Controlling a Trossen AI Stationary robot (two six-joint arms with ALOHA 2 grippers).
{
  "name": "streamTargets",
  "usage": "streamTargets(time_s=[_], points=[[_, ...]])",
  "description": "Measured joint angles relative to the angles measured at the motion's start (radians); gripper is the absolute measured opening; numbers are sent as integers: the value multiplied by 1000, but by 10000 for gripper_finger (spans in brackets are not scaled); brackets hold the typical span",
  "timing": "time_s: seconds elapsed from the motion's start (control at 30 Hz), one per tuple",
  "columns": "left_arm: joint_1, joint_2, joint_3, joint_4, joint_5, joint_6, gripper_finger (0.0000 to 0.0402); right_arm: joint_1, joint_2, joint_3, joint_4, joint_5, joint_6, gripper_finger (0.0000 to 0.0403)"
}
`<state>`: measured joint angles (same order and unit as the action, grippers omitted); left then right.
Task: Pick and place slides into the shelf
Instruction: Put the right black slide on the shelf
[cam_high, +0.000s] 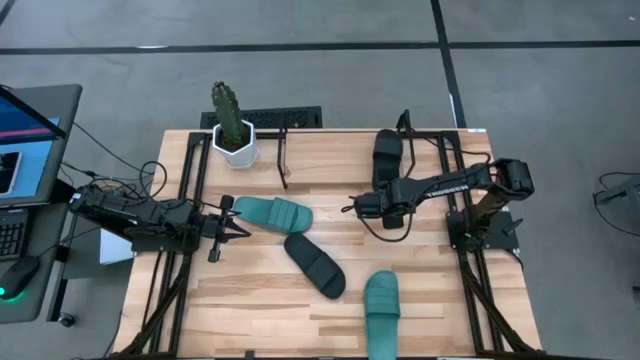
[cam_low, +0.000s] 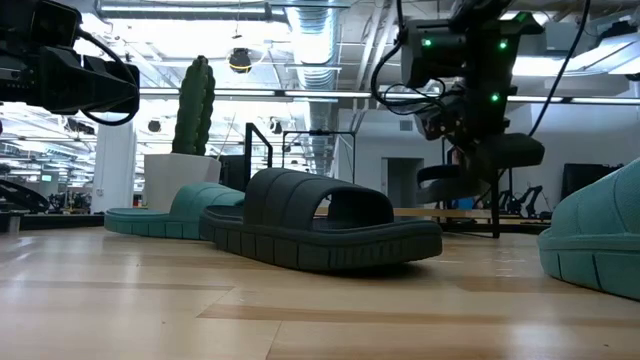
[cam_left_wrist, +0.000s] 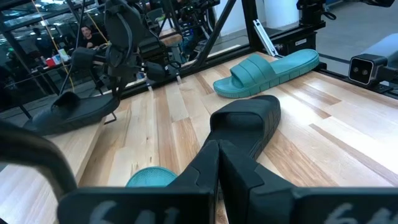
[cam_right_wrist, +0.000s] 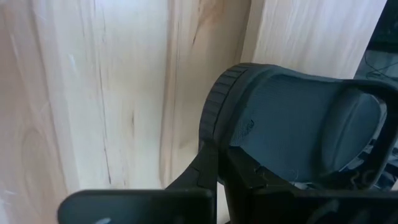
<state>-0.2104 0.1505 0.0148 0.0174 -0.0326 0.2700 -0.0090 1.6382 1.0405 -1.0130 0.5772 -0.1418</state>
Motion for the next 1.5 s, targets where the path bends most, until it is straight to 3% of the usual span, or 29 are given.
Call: streamTargets(time_s=[1.17, 1.5], points=[[0, 0, 0, 0, 0, 0, 0, -144, 0, 0, 39, -39, -124, 1], [0, 0, 0, 0, 0, 3, 0, -144, 0, 0, 37, -46, -102, 62]])
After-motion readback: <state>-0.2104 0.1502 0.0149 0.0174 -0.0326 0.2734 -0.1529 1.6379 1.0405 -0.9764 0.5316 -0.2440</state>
